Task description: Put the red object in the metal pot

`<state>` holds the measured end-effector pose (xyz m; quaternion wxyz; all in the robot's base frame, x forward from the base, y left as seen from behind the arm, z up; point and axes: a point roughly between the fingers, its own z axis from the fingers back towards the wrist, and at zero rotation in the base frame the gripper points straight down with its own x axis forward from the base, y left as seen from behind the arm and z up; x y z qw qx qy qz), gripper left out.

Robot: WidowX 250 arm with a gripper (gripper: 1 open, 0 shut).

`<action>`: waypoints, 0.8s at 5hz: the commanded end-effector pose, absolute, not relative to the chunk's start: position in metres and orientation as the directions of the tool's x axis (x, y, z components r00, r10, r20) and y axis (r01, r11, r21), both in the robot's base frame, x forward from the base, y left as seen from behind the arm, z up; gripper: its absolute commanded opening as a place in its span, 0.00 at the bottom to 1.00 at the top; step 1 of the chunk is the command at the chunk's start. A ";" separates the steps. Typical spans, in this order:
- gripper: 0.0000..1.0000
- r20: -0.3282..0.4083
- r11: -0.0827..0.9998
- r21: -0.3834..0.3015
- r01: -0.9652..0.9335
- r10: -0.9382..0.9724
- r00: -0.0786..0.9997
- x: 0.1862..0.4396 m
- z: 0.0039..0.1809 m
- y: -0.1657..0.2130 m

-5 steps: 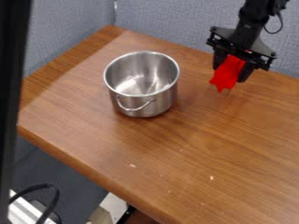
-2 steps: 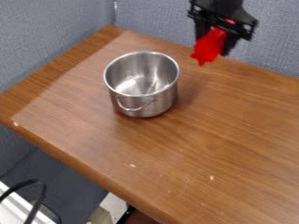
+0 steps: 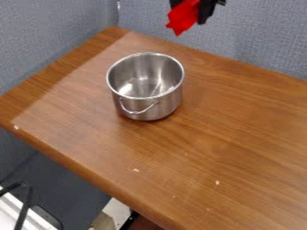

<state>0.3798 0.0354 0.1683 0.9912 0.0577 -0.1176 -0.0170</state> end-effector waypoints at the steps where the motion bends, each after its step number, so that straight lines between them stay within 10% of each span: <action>1: 0.00 0.316 0.993 0.116 0.020 -0.056 0.947 0.336 0.196 0.021; 4: 0.00 0.305 0.996 0.078 0.033 -0.055 0.951 0.293 0.176 -0.043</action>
